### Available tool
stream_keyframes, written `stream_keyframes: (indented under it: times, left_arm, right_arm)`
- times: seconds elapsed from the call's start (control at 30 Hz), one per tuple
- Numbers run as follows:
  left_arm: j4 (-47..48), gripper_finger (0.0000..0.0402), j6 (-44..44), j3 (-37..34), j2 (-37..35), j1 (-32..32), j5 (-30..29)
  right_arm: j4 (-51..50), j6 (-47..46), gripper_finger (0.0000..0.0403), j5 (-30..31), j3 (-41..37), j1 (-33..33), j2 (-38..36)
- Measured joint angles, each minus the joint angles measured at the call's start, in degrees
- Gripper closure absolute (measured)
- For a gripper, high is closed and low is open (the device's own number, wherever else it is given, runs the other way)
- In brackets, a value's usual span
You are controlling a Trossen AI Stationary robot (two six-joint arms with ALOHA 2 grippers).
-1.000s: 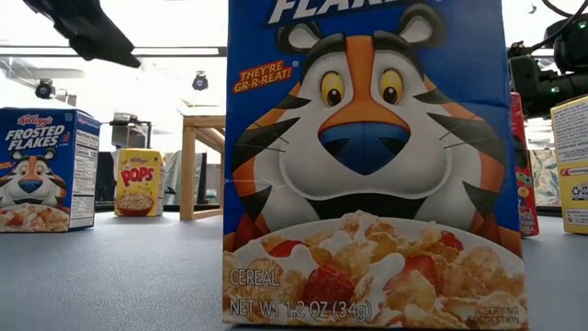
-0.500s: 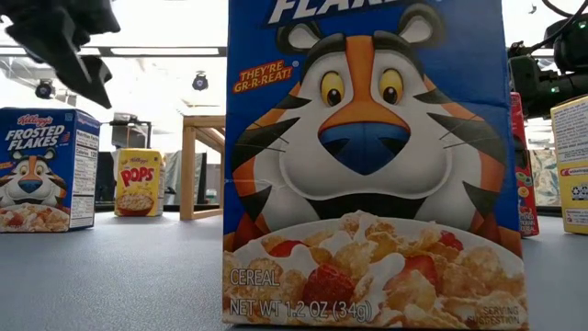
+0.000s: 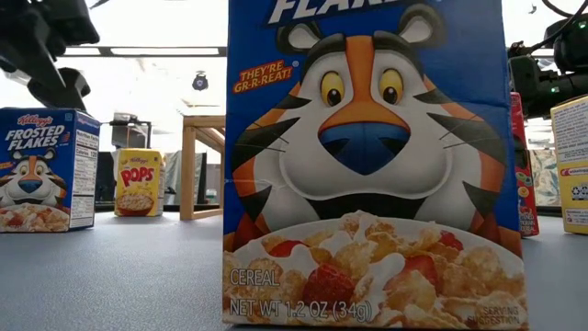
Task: Stack cereal on shelf
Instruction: Put the top blue cereal box on the shelf
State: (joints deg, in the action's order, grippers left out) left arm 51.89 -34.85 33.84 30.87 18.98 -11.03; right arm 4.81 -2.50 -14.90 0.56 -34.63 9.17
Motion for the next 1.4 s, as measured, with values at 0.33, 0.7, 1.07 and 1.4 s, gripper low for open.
stream_keyframes:
  times: [0.33,0.7,1.07,1.4]
  left_arm:
    - [-2.37,0.0126,-0.84,2.25,3.57,3.87,-4.04]
    - [4.86,0.0127,-0.61,8.32,16.81,3.89,2.39]
    - [4.74,0.0127,0.75,8.74,22.72,3.92,4.02]
    - [4.68,0.0127,-5.31,3.75,17.38,6.88,3.00]
  right_arm:
    - [0.01,-0.02,0.0394,0.00,-0.02,0.00,0.00]
    - [-0.01,0.00,0.0394,0.00,0.00,0.00,0.00]
    - [0.01,0.02,0.0394,0.00,-0.02,0.00,0.00]
    - [0.01,0.00,0.0394,0.00,-0.02,0.01,0.00]
